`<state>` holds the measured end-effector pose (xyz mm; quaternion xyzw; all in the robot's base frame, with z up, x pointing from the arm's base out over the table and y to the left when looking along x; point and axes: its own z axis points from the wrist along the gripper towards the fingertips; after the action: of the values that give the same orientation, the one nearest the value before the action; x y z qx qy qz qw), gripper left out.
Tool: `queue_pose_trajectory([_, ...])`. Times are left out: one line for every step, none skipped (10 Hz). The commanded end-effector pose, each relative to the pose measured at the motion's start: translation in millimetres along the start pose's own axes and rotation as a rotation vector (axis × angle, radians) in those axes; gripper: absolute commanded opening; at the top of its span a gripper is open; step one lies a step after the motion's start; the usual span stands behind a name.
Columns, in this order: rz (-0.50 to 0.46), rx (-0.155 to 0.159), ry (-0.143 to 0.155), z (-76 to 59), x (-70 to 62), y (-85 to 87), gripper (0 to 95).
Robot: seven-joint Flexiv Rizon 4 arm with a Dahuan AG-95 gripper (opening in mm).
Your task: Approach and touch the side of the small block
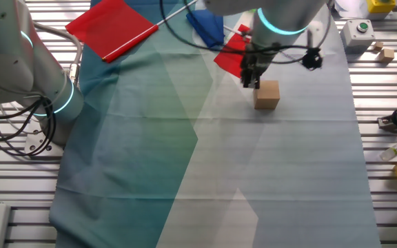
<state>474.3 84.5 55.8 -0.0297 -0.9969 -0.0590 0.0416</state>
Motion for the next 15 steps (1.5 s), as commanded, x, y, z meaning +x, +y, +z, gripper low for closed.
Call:
queue_pose_trajectory([0.002, 0.001, 0.001, 1.2, -1.5, 0.3, 0.0])
queue_pose_trajectory([0.004, 0.002, 0.001, 1.7, -1.0, -0.6, 0.0])
queue_pose_trajectory([0.005, 0.001, 0.000, 1.9, -1.1, -0.9, 0.0])
queue_pose_trajectory([0.006, 0.002, 0.000, 1.9, -1.2, -0.9, 0.0])
queue_pose_trajectory([0.006, 0.002, 0.000, 2.0, -1.3, -1.1, 0.0])
queue_pose_trajectory([0.005, 0.001, -0.001, 2.0, -1.4, -1.1, 0.0])
queue_pose_trajectory([0.005, 0.001, -0.001, 2.0, -1.4, -1.1, 0.0])
queue_pose_trajectory([0.006, 0.003, -0.001, 2.0, -1.3, -1.2, 0.0])
queue_pose_trajectory([0.009, 0.003, -0.001, 2.5, -0.8, -2.0, 0.0])
queue_pose_trajectory([0.008, 0.003, -0.002, 3.3, 0.0, -3.2, 0.0])
queue_pose_trajectory([0.009, 0.003, -0.001, 3.5, 0.3, -3.6, 0.0])
queue_pose_trajectory([0.009, 0.003, 0.000, 3.5, 0.4, -3.7, 0.0])
queue_pose_trajectory([0.007, 0.003, -0.001, 3.5, 0.4, -3.7, 0.0])
queue_pose_trajectory([0.009, 0.003, -0.002, 3.5, 0.3, -3.8, 0.0])
queue_pose_trajectory([0.009, 0.003, -0.001, 4.1, -1.3, -5.0, 0.0])
